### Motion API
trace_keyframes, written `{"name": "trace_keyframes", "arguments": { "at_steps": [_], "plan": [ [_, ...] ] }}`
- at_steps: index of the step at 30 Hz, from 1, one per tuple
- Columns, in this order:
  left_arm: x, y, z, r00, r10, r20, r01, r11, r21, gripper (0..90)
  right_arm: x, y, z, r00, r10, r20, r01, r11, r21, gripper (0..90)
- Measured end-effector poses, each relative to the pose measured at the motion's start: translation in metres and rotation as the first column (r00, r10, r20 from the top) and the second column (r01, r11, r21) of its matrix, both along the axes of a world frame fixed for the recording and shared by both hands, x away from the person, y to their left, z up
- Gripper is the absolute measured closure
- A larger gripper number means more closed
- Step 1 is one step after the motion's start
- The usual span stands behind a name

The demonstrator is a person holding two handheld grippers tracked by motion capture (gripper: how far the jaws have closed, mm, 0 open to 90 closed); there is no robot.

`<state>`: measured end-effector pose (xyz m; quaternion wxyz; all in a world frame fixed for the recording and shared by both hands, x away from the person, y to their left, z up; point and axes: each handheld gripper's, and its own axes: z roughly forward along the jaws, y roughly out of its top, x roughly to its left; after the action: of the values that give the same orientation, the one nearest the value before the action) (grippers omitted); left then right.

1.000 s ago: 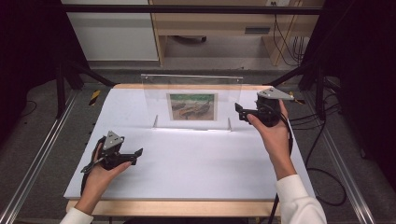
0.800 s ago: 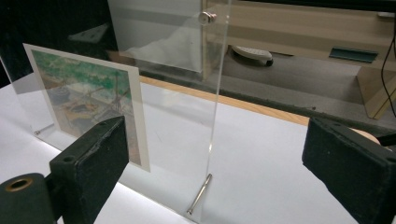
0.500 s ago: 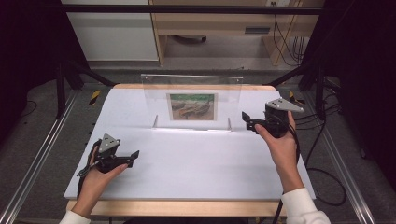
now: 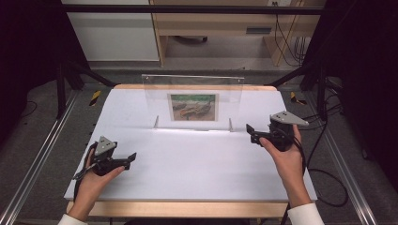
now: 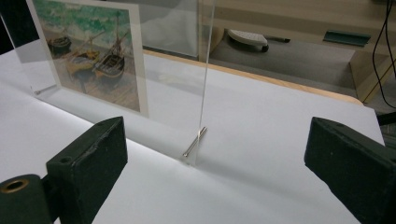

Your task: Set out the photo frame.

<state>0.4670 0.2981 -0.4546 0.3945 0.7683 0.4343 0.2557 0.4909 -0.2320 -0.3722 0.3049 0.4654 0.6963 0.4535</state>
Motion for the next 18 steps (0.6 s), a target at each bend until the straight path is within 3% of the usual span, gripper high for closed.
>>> {"name": "trace_keyframes", "arguments": {
  "at_steps": [18],
  "plan": [
    [0.0,0.001,-0.001,1.0,0.004,-0.002,-0.004,1.0,0.004,10.6,-0.021,-0.006,-0.036,0.9966,0.006,-0.083,-0.012,0.997,-0.076,7.0]
  ]
}}
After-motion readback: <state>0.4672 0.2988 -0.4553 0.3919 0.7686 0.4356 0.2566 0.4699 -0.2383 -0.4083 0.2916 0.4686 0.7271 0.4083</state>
